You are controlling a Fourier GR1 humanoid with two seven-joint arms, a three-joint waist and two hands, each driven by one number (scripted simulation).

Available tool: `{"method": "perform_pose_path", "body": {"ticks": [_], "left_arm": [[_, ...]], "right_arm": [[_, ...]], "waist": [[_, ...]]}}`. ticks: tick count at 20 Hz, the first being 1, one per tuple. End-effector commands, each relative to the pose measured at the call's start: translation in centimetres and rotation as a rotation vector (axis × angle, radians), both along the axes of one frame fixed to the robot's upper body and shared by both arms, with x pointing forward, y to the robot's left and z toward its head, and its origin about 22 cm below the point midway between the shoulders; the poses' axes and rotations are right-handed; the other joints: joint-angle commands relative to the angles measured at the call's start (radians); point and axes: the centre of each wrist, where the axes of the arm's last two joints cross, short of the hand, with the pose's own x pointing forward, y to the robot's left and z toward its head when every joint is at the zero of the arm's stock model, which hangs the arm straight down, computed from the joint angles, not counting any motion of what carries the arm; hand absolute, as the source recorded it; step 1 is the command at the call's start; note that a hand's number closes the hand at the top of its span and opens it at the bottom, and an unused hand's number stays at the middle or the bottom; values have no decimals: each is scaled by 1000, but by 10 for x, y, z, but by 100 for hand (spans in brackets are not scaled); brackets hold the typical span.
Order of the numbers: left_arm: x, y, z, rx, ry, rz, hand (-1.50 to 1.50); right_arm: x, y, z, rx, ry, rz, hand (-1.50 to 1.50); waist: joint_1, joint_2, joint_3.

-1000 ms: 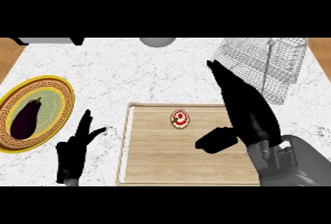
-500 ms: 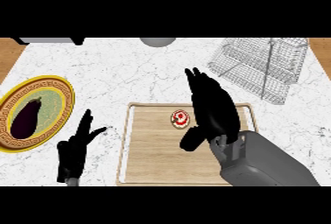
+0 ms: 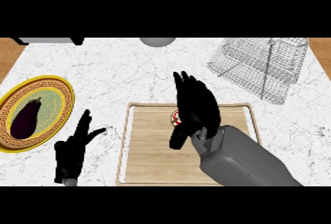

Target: Pick the cupcake from the tray and place it in the tiered basket

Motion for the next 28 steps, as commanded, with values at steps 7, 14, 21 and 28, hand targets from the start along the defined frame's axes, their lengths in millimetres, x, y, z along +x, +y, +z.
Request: {"method": "perform_pose_path", "body": {"ticks": [7, 14, 21, 28], "left_arm": [[7, -2, -5, 32, 52, 13, 0], [-13, -1, -4, 14, 56, 17, 0], [-6, -3, -18, 17, 79, 40, 0], [-4, -12, -13, 11, 54, -4, 0]], "right_arm": [[10, 22, -17, -198, 210, -92, -150], [32, 25, -19, -194, 251, -119, -150], [20, 27, -26, -225, 283, -95, -150], [36, 15, -42, -196, 358, -114, -150]], "waist": [[-9, 5, -5], [6, 4, -4], [-10, 3, -5], [-4, 5, -4]]}}
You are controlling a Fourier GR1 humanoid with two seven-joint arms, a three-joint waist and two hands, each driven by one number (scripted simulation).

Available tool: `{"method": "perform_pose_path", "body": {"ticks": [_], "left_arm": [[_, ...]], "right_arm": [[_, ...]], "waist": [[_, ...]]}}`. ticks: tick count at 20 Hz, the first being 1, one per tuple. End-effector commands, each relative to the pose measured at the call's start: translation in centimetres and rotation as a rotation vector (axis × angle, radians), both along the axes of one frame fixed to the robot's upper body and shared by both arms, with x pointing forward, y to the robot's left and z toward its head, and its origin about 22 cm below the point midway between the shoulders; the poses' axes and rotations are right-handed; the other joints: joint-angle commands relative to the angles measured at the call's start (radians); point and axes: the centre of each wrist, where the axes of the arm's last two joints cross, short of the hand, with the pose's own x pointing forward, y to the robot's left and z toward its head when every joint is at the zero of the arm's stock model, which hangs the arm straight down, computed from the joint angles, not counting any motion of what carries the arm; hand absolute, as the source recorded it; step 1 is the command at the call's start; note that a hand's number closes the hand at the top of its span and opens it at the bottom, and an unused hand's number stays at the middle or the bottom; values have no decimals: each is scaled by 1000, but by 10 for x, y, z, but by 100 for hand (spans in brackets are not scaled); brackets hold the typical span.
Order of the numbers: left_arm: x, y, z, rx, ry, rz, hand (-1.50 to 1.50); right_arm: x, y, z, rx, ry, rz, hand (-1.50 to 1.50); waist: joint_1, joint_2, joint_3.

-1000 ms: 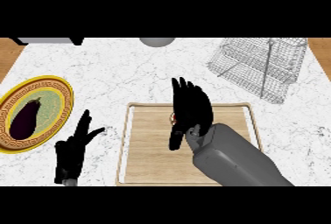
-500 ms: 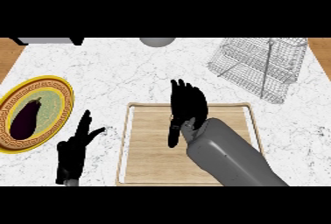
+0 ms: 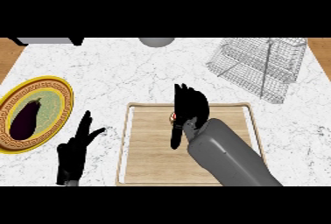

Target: Pick the cupcake from the tray and place it in the tiered basket

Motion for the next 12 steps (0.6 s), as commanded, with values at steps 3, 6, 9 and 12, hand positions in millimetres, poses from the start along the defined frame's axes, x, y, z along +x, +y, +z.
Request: {"method": "perform_pose_path", "body": {"ticks": [3, 6, 9, 12], "left_arm": [[-11, 11, -1, 18, 54, -3, 0], [-1, 5, -10, -11, 67, 17, 0], [2, -1, -3, -39, 70, -5, 0], [5, -13, 4, -5, 60, 18, 0]], "right_arm": [[2, 11, -20, -103, 95, -94, -150], [-1, 11, -18, -90, 120, -85, -150], [6, 2, -22, -89, 116, -101, -150], [-3, 2, -37, -87, 90, -91, 150]], "waist": [[13, 6, -6], [7, 7, -6], [4, 7, -6], [5, 6, -6]]}}
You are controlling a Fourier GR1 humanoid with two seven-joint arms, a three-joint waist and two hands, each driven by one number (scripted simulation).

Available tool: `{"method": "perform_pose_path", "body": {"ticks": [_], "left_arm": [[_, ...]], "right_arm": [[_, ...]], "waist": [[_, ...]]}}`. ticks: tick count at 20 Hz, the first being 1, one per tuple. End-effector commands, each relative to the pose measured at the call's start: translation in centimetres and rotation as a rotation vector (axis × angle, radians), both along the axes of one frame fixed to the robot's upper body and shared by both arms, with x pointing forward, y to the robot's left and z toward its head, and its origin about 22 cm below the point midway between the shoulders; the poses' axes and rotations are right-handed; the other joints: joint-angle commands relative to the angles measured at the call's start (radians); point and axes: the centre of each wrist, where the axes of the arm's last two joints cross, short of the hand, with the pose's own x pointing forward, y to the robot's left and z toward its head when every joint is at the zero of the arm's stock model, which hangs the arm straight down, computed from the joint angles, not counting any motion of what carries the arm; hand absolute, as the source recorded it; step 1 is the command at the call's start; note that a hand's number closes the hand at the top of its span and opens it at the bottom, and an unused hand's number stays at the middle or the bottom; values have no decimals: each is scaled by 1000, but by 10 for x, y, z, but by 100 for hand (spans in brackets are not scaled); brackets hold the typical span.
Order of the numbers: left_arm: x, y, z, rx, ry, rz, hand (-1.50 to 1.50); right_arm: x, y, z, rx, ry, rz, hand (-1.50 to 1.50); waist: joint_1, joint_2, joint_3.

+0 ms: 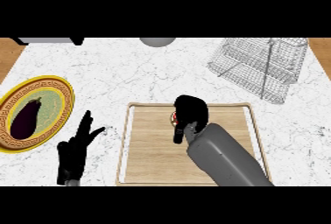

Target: Pick the cupcake from the tray and place it in the tiered basket

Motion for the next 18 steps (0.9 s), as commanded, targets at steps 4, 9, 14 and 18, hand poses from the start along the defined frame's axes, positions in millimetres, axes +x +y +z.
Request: {"method": "perform_pose_path", "body": {"ticks": [4, 9, 14, 18], "left_arm": [[0, 17, -6, 3, 38, -12, 0], [-17, 18, -11, -1, 49, -12, 0], [-14, 17, -12, 20, 41, 36, 0], [-17, 15, -12, 3, 48, 62, 0]], "right_arm": [[-6, 7, -18, -24, 7, -5, 150], [1, 10, -30, -121, -95, 93, 150], [0, -114, -36, -165, -150, -30, 150], [-2, -241, -29, -192, -180, -194, 150]], "waist": [[4, 5, -5], [10, 6, -5], [-36, -1, -4], [-64, 1, -3]]}}
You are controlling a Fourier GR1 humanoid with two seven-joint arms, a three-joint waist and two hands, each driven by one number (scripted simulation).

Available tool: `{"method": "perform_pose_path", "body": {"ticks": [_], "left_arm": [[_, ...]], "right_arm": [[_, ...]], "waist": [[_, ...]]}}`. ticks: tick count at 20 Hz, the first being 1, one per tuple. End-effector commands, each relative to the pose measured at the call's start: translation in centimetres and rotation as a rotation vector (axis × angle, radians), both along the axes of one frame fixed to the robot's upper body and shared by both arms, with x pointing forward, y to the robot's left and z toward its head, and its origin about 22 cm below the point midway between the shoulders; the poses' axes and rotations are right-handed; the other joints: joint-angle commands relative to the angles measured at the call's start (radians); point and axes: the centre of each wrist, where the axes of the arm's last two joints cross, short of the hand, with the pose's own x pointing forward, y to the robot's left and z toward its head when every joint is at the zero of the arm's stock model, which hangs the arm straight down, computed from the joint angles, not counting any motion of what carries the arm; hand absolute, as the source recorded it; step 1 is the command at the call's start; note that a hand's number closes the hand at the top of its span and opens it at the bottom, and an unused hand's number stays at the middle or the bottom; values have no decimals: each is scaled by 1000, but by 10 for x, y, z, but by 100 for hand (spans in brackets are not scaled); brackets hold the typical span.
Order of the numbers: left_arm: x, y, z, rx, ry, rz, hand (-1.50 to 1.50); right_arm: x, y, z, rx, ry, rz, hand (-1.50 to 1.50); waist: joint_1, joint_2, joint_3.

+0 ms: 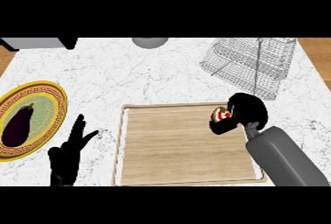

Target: Pick the cupcake from the tray and place it in the tiered basket

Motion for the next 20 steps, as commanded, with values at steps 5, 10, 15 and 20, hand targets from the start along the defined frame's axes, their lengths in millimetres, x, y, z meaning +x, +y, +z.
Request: {"method": "perform_pose_path", "body": {"ticks": [5, 10, 15, 20], "left_arm": [[-7, -1, -9, -5, 59, 12, 0], [-18, 9, -15, 15, 60, 35, 0], [-5, -3, -6, 8, 46, 0, 0], [-4, -6, -9, 19, 54, -4, 0]], "right_arm": [[-37, -140, 48, 107, -238, -185, 150], [-48, -164, 122, 302, -487, -273, 150], [-85, -151, 184, 306, -696, -241, 150], [-112, -165, 265, 212, -793, -215, 150]], "waist": [[-9, 3, -6], [-20, -2, -7], [-8, 0, -7], [18, 6, -7]]}}
